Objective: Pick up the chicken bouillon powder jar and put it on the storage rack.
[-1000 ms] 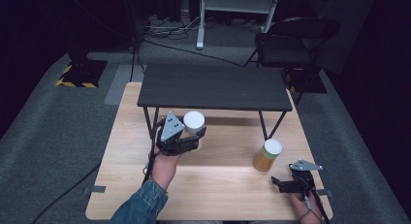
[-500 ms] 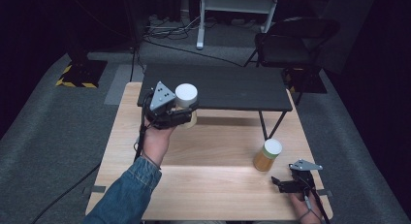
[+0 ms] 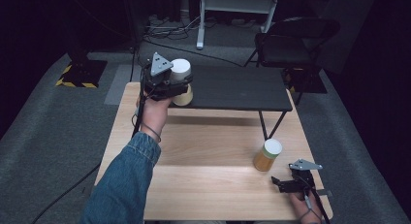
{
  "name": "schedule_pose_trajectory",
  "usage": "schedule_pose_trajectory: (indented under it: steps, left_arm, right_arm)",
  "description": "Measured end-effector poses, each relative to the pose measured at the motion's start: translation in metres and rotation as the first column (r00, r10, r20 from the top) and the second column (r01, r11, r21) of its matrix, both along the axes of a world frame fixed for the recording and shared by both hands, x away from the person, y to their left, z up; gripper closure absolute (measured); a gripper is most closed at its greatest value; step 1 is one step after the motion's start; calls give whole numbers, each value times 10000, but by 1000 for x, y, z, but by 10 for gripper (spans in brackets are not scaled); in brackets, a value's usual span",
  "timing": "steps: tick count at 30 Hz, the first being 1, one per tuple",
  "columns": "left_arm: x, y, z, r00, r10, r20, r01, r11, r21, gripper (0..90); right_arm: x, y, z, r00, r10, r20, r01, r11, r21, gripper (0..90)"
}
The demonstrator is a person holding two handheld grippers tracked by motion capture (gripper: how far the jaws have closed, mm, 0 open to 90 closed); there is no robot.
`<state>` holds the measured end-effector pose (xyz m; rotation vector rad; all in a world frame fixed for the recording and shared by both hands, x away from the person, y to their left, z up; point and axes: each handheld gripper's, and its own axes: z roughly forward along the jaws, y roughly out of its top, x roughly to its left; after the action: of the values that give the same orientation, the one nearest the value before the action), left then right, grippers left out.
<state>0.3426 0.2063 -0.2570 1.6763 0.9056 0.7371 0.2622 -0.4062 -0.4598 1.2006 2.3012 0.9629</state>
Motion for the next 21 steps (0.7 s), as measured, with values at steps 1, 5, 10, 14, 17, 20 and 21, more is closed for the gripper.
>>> schedule_pose_trajectory:
  steps: [1,5,10,14,17,20,21]
  left_arm:
    - [2,-2,0,10000,88,-1,-88,10000,36,327]
    - [12,-8,0,9997,234,-116,-231,9994,240,327]
    - [17,-12,-4,9993,354,-102,-352,9992,169,328]
    - [15,-16,-7,9994,352,32,-353,9990,283,324]
    - [15,-18,-3,9990,426,-165,-416,9976,545,265]
    - [11,-14,-3,9990,384,-239,-369,9975,604,189]
    - [8,-12,-5,9991,391,-153,-381,9972,647,185]
  right_arm:
    - [0,0,0,10000,-3,0,3,10000,5,17]
    - [0,0,0,10000,-4,-2,4,10000,7,17]
    - [0,0,0,10000,-5,-1,5,10000,3,17]
    - [0,0,0,10000,-4,0,4,10000,3,17]
    - [0,0,0,10000,-4,0,4,10000,3,17]
    - [0,0,0,10000,-5,-1,5,10000,4,17]
    - [0,0,0,10000,-6,-1,6,10000,5,17]
